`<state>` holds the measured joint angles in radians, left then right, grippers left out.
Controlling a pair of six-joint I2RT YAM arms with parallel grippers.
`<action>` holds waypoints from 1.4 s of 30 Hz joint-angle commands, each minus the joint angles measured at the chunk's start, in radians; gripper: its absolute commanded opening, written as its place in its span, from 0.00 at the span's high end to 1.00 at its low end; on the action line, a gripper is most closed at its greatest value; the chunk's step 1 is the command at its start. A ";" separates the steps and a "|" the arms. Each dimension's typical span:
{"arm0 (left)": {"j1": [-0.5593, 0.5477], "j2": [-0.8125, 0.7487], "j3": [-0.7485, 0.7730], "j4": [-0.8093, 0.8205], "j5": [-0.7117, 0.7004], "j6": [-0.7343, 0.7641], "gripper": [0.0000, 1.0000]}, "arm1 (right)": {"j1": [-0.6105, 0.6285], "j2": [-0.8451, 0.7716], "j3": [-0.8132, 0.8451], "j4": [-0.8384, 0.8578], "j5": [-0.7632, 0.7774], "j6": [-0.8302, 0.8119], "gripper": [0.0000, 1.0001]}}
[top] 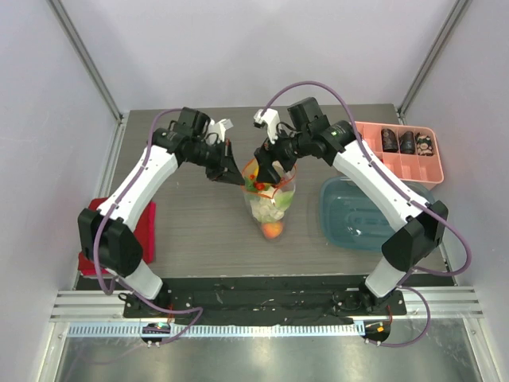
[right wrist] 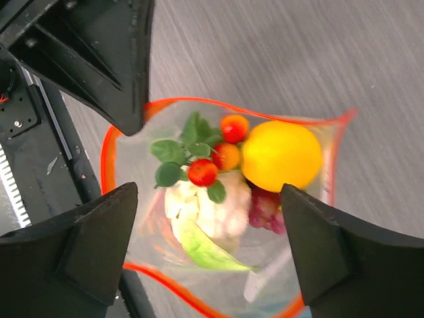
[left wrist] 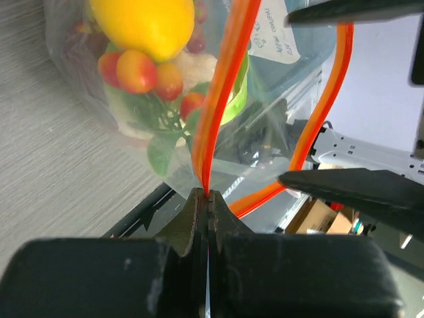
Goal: Place the food in the zip-top bag and seal the zipper
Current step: Place the fake fruit in the zipper food storage bag, then zip the zipper food storage bag at the center of the board.
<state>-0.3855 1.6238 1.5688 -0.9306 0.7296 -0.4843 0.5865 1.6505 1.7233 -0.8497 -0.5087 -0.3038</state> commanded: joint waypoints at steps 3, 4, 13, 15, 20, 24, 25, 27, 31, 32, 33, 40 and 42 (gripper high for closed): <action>0.056 -0.126 -0.119 0.084 -0.018 -0.102 1.00 | -0.002 -0.156 0.033 0.118 -0.013 0.057 0.04; 0.062 -0.155 -0.139 0.093 -0.018 -0.120 1.00 | -0.002 -0.179 0.019 0.127 -0.014 0.068 0.04; -0.029 -0.347 -0.377 0.444 -0.119 -0.419 1.00 | -0.001 -0.725 -0.539 0.300 0.004 0.105 0.07; -0.042 -0.351 -0.424 0.489 -0.118 -0.482 1.00 | -0.001 -0.822 -0.695 0.384 0.005 0.100 0.07; -0.072 -0.321 -0.443 0.567 -0.107 -0.493 1.00 | -0.002 -0.975 -0.928 0.526 0.073 0.092 0.10; -0.099 -0.306 -0.440 0.592 -0.110 -0.496 1.00 | -0.002 -0.974 -1.040 0.679 0.067 0.150 0.17; -0.108 -0.303 -0.441 0.596 -0.110 -0.494 1.00 | -0.001 -0.969 -1.062 0.720 0.078 0.167 0.20; -0.112 -0.297 -0.441 0.596 -0.111 -0.499 1.00 | 0.001 -0.939 -1.102 0.819 0.090 0.210 0.24; -0.118 -0.286 -0.444 0.598 -0.114 -0.511 1.00 | 0.009 -0.873 -1.120 0.926 0.104 0.230 0.27; -0.118 -0.286 -0.444 0.598 -0.117 -0.510 1.00 | 0.010 -0.858 -1.122 0.939 0.104 0.238 0.28; -0.118 -0.289 -0.450 0.598 -0.127 -0.511 1.00 | 0.010 -0.851 -1.124 0.951 0.101 0.242 0.35; -0.118 -0.346 -0.445 0.527 -0.156 -0.436 1.00 | 0.015 -0.817 -1.125 0.966 0.139 0.195 0.99; -0.118 -0.364 -0.440 0.486 -0.150 -0.372 1.00 | 0.015 -0.814 -1.119 0.968 0.125 0.140 0.99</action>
<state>-0.4999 1.3258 1.1152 -0.4038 0.5873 -0.9615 0.5949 0.8379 0.5926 0.0341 -0.3965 -0.0849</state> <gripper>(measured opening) 0.009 0.023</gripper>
